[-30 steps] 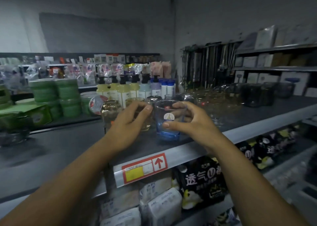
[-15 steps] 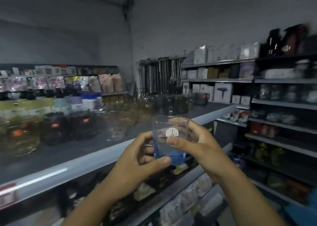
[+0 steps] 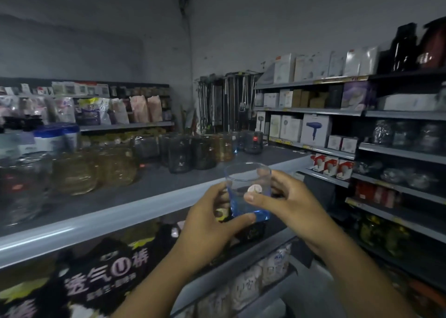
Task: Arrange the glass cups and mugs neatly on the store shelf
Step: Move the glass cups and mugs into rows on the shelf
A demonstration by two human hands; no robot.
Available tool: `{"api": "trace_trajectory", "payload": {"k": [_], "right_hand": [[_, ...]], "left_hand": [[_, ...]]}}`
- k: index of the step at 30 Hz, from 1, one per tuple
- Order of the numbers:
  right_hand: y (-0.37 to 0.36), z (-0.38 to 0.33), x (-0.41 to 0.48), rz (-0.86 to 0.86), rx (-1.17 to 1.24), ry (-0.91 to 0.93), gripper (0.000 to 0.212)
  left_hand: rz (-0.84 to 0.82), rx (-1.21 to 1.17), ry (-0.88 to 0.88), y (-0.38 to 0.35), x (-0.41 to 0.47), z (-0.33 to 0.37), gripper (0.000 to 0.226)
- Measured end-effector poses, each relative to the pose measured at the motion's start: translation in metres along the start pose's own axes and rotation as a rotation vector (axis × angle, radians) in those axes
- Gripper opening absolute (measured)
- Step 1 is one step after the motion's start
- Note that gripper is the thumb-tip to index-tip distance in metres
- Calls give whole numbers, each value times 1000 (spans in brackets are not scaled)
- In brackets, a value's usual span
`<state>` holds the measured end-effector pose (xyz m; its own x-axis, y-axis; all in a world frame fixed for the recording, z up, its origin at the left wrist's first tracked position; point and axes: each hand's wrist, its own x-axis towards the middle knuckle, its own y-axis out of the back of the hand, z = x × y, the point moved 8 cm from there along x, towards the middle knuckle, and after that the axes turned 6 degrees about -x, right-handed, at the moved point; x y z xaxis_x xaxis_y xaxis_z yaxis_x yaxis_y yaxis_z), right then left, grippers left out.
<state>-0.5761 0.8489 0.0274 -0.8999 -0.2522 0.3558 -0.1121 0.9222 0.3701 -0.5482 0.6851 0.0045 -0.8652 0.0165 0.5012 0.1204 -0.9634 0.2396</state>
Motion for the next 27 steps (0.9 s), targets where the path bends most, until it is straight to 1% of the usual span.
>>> {"api": "trace_trajectory", "payload": {"k": [4, 5, 6, 8, 12, 14, 17, 19, 22, 25, 27], "right_hand": [[41, 37, 66, 61, 22, 26, 82], [47, 45, 87, 64, 29, 43, 87], [53, 53, 108, 64, 30, 55, 89], [61, 65, 149, 47, 29, 69, 86], [68, 80, 226, -37, 6, 105, 83], [69, 88, 258, -88, -17, 125, 82], [66, 107, 295, -161, -75, 128, 71], [64, 121, 315, -219, -85, 126, 64], [61, 136, 338, -321, -92, 144, 65], [56, 146, 351, -374, -117, 185, 65], [53, 152, 356, -401, -138, 221, 61]], "left_hand": [[59, 220, -120, -34, 68, -5, 37], [80, 273, -149, -38, 87, -9, 36], [102, 323, -170, -41, 106, -15, 37], [155, 420, -167, -43, 145, -25, 40], [194, 498, -116, -48, 210, -40, 33], [203, 515, -70, -50, 235, -50, 32], [150, 604, 40, -58, 260, -68, 29], [125, 672, 93, -62, 273, -76, 35], [115, 722, 180, -70, 291, -90, 41], [123, 797, 320, -68, 297, -108, 31], [167, 801, 371, -67, 299, -114, 31]]}}
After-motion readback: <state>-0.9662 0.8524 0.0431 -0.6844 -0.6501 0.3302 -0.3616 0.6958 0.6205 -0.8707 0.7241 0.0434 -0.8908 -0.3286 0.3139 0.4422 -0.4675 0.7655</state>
